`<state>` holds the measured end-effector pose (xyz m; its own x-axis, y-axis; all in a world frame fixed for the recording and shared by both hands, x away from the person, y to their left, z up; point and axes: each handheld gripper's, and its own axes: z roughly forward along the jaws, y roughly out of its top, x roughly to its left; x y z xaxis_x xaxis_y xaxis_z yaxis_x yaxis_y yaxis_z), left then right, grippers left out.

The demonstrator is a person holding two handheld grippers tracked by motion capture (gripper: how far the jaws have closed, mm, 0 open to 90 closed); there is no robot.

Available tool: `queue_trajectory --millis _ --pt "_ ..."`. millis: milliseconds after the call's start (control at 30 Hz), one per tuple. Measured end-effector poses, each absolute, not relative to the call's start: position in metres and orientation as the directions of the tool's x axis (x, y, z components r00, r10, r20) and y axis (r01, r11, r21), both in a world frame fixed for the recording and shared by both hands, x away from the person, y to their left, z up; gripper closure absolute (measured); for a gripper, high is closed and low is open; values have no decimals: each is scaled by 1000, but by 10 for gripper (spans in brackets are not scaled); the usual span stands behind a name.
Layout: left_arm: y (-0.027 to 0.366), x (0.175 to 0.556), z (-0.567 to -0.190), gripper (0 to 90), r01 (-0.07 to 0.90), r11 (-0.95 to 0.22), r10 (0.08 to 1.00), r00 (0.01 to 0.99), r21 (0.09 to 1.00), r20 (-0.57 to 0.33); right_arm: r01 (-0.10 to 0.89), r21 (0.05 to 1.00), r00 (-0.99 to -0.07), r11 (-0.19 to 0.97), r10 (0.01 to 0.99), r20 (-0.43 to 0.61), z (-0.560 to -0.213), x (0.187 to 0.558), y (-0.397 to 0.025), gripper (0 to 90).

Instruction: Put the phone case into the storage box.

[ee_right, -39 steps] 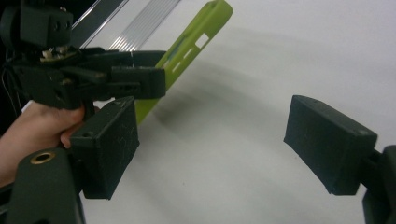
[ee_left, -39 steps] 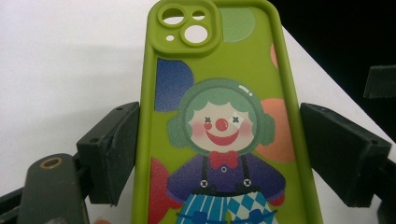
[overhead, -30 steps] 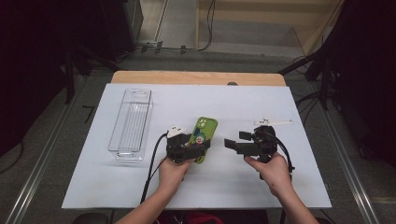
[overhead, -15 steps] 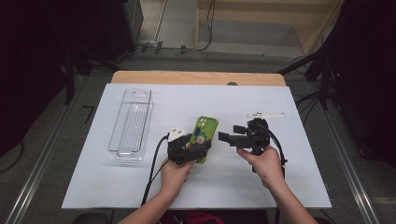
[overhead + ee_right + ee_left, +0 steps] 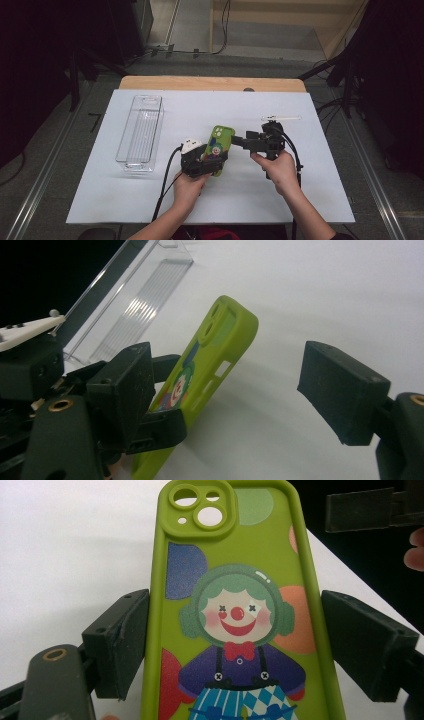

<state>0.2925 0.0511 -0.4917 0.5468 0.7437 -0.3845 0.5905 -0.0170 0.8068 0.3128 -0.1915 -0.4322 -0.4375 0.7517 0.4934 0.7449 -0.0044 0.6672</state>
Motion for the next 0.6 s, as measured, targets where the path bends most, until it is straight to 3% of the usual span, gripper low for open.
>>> queue_trajectory --millis 600 --pt "52 292 -491 166 590 -10 725 561 807 -401 781 624 -406 -29 736 541 -437 331 -186 241"
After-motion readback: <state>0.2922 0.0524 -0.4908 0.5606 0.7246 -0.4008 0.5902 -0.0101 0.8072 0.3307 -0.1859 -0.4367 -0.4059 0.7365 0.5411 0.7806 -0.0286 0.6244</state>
